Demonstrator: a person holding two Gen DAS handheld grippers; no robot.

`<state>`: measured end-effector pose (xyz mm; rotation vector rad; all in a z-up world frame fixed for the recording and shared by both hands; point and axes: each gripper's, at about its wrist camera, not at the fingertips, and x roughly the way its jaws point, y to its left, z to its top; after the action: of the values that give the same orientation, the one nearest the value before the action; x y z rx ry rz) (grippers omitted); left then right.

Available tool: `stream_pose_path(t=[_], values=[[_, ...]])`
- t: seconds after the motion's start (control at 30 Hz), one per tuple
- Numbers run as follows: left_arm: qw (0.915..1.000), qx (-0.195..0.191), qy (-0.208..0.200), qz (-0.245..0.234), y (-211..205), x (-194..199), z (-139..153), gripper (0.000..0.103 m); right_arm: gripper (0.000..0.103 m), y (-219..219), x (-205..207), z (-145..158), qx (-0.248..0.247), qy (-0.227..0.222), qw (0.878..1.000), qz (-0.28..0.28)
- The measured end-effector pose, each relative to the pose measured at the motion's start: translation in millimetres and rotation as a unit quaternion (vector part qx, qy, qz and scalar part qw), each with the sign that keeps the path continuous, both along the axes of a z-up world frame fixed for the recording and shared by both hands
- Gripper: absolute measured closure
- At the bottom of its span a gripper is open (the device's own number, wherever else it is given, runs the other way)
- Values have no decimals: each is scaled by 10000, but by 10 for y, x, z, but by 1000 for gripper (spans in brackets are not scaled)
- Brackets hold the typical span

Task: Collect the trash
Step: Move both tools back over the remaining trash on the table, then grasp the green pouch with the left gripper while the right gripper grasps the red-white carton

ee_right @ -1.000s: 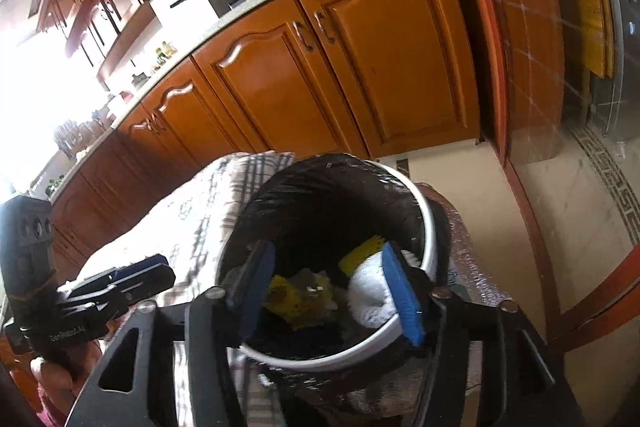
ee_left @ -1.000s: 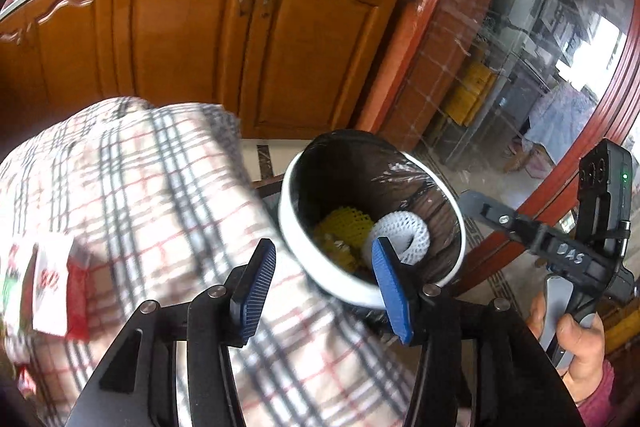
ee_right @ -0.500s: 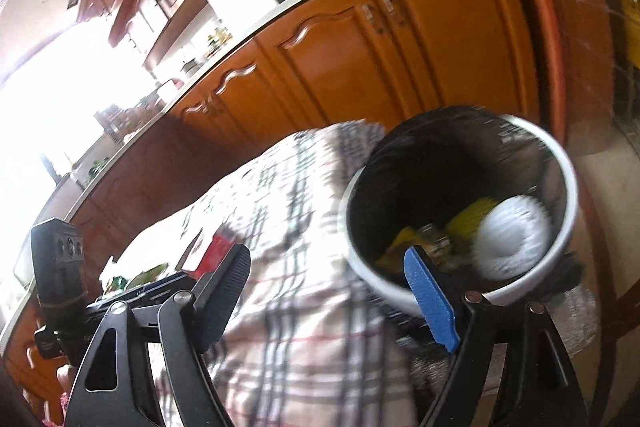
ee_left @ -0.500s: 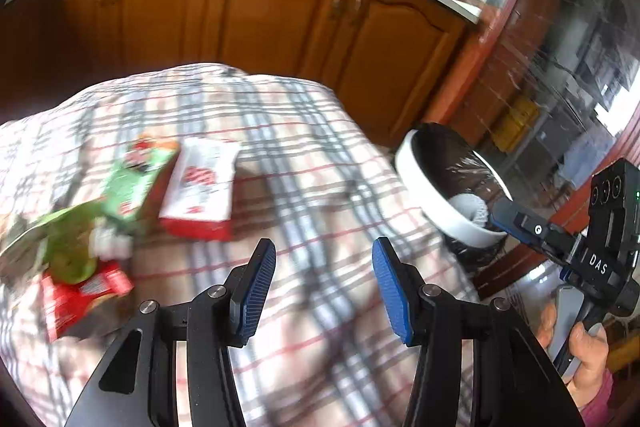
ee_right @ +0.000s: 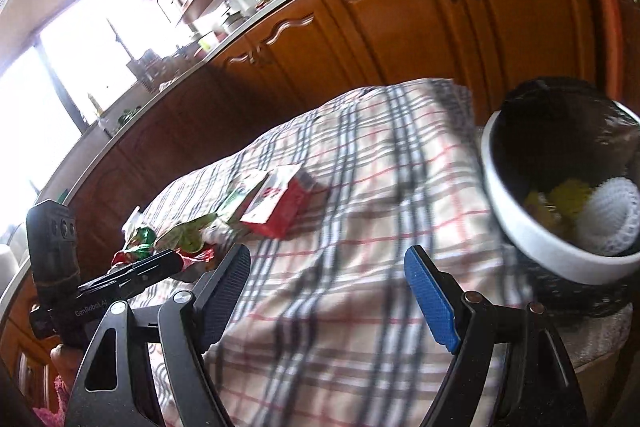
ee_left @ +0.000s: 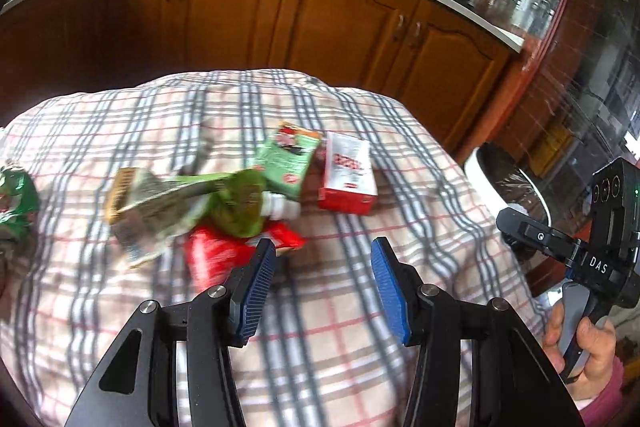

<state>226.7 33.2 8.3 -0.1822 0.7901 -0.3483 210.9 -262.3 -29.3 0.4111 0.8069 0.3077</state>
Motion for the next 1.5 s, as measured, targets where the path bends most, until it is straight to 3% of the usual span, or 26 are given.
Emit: stream_pose_path(t=[0.27,0.47,0.7,0.9,1.03,1.2,1.3,1.4,1.5], values=[[9995,69,-126,294,380,-70,73,55,22,365,180,-40,-121,92,9996,244],[9975,496,-418,283,494,-37,176,58,22,645,354,-52,-330,113,9987,370],[9907,1257,-423,-305,483,301,189,58,22,886,665,-117,-569,278,9968,498],[9786,1830,-155,-926,352,636,83,59,27,1029,930,-258,-749,509,9945,530],[9715,2048,133,-1186,285,800,-74,66,32,1112,1040,-391,-894,701,9922,515],[9683,2155,170,-1251,219,879,-203,71,37,1178,1135,-496,-1058,791,9901,470],[9709,2057,139,-1221,212,905,-211,76,39,1178,1166,-503,-1054,752,9906,445],[9729,2012,86,-1136,206,864,-211,82,51,1157,1132,-428,-1042,609,9916,464],[9749,1975,-9,-1032,181,787,-188,86,52,1083,1066,-357,-945,534,9929,491]])
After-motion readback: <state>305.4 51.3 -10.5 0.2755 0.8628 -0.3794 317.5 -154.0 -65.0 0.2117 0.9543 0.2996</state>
